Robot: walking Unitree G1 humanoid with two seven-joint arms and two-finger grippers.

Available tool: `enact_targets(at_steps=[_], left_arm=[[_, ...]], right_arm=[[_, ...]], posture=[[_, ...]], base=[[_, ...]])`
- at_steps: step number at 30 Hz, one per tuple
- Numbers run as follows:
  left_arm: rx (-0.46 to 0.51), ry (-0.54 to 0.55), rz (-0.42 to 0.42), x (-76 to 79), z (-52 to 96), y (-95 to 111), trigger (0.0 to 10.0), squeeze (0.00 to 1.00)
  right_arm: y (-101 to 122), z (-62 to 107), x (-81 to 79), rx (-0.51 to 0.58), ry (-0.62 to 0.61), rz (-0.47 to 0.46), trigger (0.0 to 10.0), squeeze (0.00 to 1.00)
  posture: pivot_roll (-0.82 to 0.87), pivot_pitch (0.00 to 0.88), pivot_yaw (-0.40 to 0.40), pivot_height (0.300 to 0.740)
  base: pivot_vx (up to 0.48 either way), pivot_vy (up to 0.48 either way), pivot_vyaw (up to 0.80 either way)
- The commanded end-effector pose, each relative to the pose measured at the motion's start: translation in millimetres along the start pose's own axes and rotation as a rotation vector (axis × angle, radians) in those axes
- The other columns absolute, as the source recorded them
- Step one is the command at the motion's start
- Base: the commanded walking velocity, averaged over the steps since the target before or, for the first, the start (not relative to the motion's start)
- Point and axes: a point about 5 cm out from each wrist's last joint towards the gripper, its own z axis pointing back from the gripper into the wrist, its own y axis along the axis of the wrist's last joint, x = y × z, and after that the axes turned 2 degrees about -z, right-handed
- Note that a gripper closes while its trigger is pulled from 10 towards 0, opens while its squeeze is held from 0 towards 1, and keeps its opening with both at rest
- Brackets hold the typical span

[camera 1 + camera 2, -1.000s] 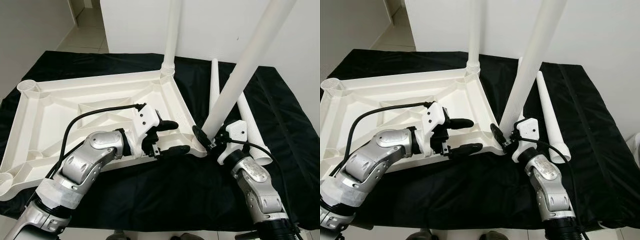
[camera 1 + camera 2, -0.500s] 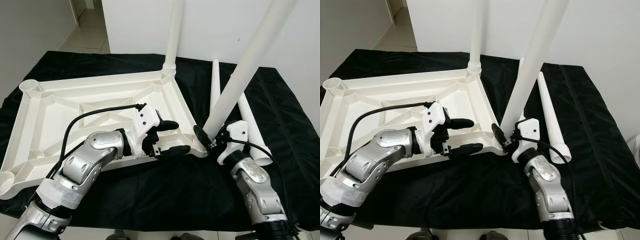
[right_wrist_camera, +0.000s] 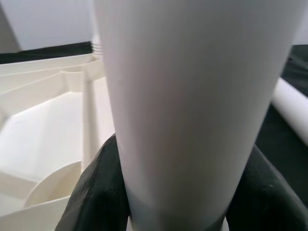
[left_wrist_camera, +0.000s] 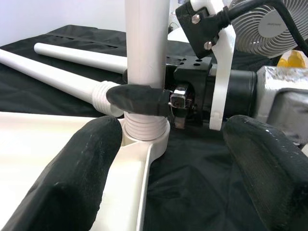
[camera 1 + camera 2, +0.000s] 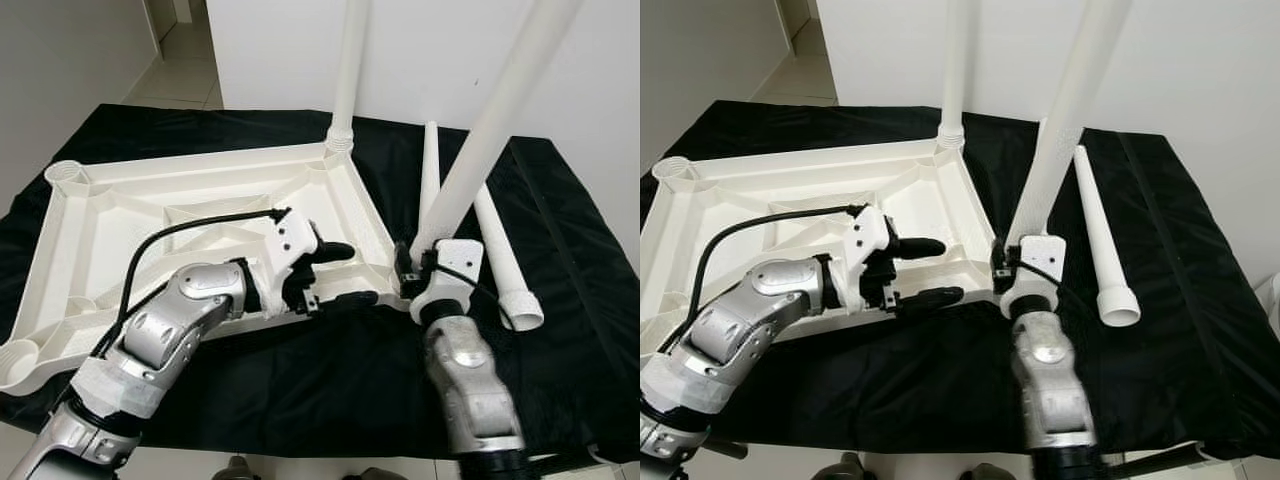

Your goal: Building children table

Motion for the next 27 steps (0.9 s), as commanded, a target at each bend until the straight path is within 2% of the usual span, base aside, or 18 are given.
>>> enact_targets(at_steps=[1,3,5,8,9,10,11,15,17,19,20,21,26,27], left_arm=[[-0.008,-0.065,-0.021,0.5,1.8,0,10.0,0.0],[-0.008,-0.065,-0.021,0.5,1.8,0,10.0,0.0],[-0.007,-0.063,-0.023,-0.2,2.1,1,10.0,0.0],[-0.008,-0.063,-0.023,-0.5,2.2,1,10.0,0.0],[-0.01,-0.061,-0.027,-1.6,2.3,1,10.0,0.0],[-0.01,-0.061,-0.027,-1.6,2.3,1,10.0,0.0],[-0.012,-0.059,-0.029,-2.4,2.3,1,10.0,0.0],[-0.01,-0.055,-0.03,-4.0,2.3,1,10.0,0.0],[-0.008,-0.051,-0.028,-4.2,1.7,1,10.0,0.0],[-0.008,-0.051,-0.028,-4.2,1.7,1,10.0,0.0],[-0.007,-0.051,-0.026,-3.9,1.3,1,10.0,0.0],[-0.006,-0.051,-0.023,-3.0,0.6,0,10.0,0.0],[-0.006,-0.053,-0.019,-2.2,-0.1,0,10.0,0.0],[-0.006,-0.054,-0.015,-1.0,-1.3,-1,10.0,0.0]], right_arm=[[-16,5.0,9.9,-0.077,-0.136,-0.006,10.0,0.0],[-16,5.0,9.9,-0.077,-0.136,-0.006,10.0,0.0],[-17,5.3,-0.1,-0.087,-0.136,-0.05,10.0,0.0],[-14,4.4,1.1,-0.073,-0.133,-0.049,10.0,0.0],[-10,3.3,2.3,-0.053,-0.108,-0.038,10.0,0.39],[-10,3.3,2.3,-0.053,-0.108,-0.038,10.0,0.39],[-7,2.7,3.3,-0.037,-0.094,-0.024,10.0,1.0],[-3,2.3,0.7,-0.015,-0.031,-0.014,10.0,1.0],[2,1.4,3.1,-0.001,0.05,0.0,10.0,1.0],[2,1.4,3.1,-0.001,0.05,0.0,10.0,1.0],[3,1.4,5.7,0.001,0.098,0.012,10.0,0.0],[5,1.7,9.6,0.002,0.157,0.016,10.0,0.0],[5,2.1,12.8,0.002,0.206,0.025,10.0,0.0],[5,2.0,18.7,0.0,0.269,0.05,10.0,0.0]], posture=[[0.03,0.002,-0.027,0.74],[0.03,0.002,-0.027,0.74],[0.02,0.005,-0.02,0.74],[0.02,0.006,-0.017,0.74],[0.02,0.006,-0.017,0.74],[0.02,0.006,-0.017,0.74],[0.02,0.007,-0.016,0.74],[0.02,0.008,-0.019,0.74],[0.01,0.007,-0.022,0.74],[0.01,0.007,-0.022,0.74],[0.01,0.006,-0.023,0.74],[0.01,0.005,-0.023,0.74],[0.01,0.004,-0.023,0.74],[0.01,0.005,-0.021,0.74]], base=[[0.0,0.0,0.0],[0.0,0.0,0.0],[0.0,0.0,0.0],[0.0,0.0,0.0],[0.0,0.0,0.0],[0.0,0.0,0.0],[0.0,0.0,0.0],[0.0,0.0,0.0],[0.0,0.0,0.0],[0.0,0.0,0.0],[0.0,0.0,0.0],[0.0,0.0,0.0],[0.0,0.0,0.0],[0.0,0.0,0.0]])
